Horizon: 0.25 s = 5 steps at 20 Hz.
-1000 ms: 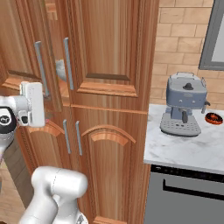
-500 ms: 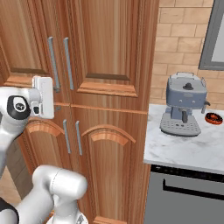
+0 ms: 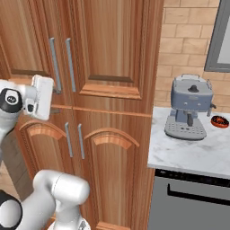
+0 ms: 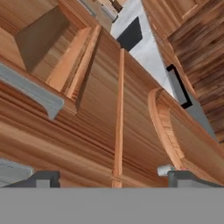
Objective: Pick the mug and place it in the sink. Pick the bowl and place it in the open cabinet and then close the cabinet.
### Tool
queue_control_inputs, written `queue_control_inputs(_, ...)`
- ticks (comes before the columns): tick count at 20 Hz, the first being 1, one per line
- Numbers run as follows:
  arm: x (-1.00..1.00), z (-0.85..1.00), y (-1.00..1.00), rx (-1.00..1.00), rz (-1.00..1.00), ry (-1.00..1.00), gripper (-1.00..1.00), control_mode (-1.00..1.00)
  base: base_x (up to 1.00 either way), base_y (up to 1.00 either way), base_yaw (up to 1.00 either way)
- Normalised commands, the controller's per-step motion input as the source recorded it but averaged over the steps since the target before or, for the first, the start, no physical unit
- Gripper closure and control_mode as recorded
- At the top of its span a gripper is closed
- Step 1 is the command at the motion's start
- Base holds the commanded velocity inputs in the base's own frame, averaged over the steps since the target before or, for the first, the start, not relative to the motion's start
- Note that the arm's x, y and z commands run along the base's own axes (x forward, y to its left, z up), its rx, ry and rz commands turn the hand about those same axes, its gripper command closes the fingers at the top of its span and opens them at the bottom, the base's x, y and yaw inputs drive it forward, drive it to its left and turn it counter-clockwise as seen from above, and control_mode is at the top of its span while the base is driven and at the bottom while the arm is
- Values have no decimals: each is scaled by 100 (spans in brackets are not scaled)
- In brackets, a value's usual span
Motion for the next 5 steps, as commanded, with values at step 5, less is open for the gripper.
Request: queue_control_inputs(5, 50, 0, 0, 0, 0, 7, -100, -100, 0, 0, 0)
